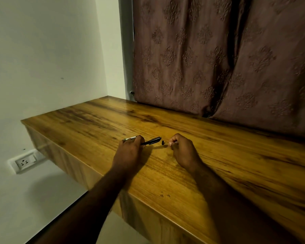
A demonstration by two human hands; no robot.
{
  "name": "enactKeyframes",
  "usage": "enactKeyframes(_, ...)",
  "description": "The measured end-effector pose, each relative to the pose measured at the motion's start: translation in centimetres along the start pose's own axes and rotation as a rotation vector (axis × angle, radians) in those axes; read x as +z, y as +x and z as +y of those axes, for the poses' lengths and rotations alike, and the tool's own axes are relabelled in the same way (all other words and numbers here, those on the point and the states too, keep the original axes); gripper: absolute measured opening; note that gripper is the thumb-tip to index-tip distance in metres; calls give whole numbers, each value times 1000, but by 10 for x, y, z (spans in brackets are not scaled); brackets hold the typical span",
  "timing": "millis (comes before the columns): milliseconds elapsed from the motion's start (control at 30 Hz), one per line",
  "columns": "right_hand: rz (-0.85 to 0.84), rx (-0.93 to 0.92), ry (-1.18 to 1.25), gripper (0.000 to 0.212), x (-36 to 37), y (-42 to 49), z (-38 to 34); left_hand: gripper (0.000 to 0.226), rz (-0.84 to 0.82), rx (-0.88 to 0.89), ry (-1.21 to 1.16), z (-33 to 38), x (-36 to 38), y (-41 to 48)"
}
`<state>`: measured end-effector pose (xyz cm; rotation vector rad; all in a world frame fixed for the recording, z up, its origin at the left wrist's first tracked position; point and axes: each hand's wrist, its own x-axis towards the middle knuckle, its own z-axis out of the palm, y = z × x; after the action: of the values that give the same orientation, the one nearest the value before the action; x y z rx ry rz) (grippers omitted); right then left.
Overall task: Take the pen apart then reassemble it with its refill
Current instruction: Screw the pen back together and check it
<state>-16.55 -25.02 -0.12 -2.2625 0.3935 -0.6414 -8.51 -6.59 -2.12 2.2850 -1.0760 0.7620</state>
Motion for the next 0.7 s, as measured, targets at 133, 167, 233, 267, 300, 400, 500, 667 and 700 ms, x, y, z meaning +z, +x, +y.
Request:
enactKeyframes(133,52,43,332,10,-5,-6,-7,29,10,3,-6,0,0,0)
enactKeyframes(167,45,67,396,10,-6,-6,-7,29,10,-1,-3,0,-1,-1)
enactKeyframes(233,27,105,502,14,-6,-7,-9,29,3,-11,-3,0,-1,-1)
enactKeyframes(267,20,117,542,16,-5,-7,-10,29,-1,-11,-8,0,-1,-1)
enactKeyframes(300,13,126,579,16,-5,-8,-11,29,-2,-6,-13,0,-1,0)
enactKeyframes(400,-2,138,675,16,-1,-8,-15,27,4,5,-32,1,-3,0)
enactKeyframes(500,-16,130,716,16,3,-9,-18,26,3,6,-63,3,-5,0)
enactKeyframes(667,-31,108,734,17,4,-10,-18,24,-4,20,-57,3,-5,0)
enactKeyframes(700,-33,105,736,17,4,-10,-18,24,-5,18,-49,3,-5,0)
